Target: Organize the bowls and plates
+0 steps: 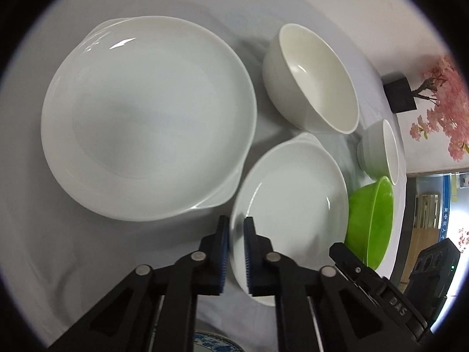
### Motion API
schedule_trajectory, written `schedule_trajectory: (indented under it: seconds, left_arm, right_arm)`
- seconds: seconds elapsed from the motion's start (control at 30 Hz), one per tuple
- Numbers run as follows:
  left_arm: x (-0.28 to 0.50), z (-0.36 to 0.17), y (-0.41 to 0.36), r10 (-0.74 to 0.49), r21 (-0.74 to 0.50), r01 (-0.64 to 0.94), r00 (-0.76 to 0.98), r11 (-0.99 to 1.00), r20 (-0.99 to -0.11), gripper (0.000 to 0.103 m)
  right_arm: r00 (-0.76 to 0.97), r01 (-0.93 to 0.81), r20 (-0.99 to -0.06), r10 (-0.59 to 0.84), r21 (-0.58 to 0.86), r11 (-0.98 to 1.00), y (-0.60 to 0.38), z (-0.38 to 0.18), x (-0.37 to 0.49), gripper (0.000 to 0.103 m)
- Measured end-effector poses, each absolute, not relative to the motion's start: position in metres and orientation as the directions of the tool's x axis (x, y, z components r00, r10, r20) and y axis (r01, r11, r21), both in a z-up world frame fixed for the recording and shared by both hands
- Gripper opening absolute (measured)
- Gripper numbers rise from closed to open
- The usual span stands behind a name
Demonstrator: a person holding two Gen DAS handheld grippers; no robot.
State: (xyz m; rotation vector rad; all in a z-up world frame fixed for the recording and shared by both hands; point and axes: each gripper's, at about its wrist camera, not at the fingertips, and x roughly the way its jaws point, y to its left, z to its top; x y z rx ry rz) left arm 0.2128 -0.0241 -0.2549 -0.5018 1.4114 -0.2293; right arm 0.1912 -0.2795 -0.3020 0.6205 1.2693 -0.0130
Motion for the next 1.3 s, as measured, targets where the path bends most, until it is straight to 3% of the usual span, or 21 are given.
schedule_trajectory:
  seconds: [0.1, 0.23, 0.63, 1.03, 1.3]
  left_arm:
    - [0.212, -0.255, -0.023, -0.442, -0.462, -0.126, 0.160, 0.878, -0.883, 0.006]
    - [0.212, -0.251, -0.027, -0.410, -0.429, -0.098, 0.168, 0.898, -0.896, 0.007]
    - [0.193, -0.201, -0.023, -0.355, -0.372, -0.035, 0.232, 0.928, -0.906, 0.006]
    - [0.105, -0.111, -0.007, -0.316, -0.375, -0.090, 0.382, 0.923, -0.869, 0.006]
    - [0.048, -0.113, 0.014, -0.262, -0.346, -0.191, 0.361, 0.919, -0.895, 0.006]
  right_arm:
    - [0.319, 0.374, -0.901, 0.293, 0.404, 0.835, -0.279, -0.311, 0.197, 0.015]
    - [0.319, 0.361, -0.900, 0.296, 0.404, 0.841, -0.270, -0.317, 0.200, 0.005]
    - [0.343, 0.331, -0.887, 0.311, 0.423, 0.843, -0.245, -0.283, 0.192, 0.004]
    - [0.392, 0.153, -0.834, 0.389, 0.476, 0.866, -0.240, -0.166, 0.130, 0.003]
    - [0.309, 0.083, -0.827, 0.470, 0.516, 0.853, -0.243, -0.140, 0.070, 0.003]
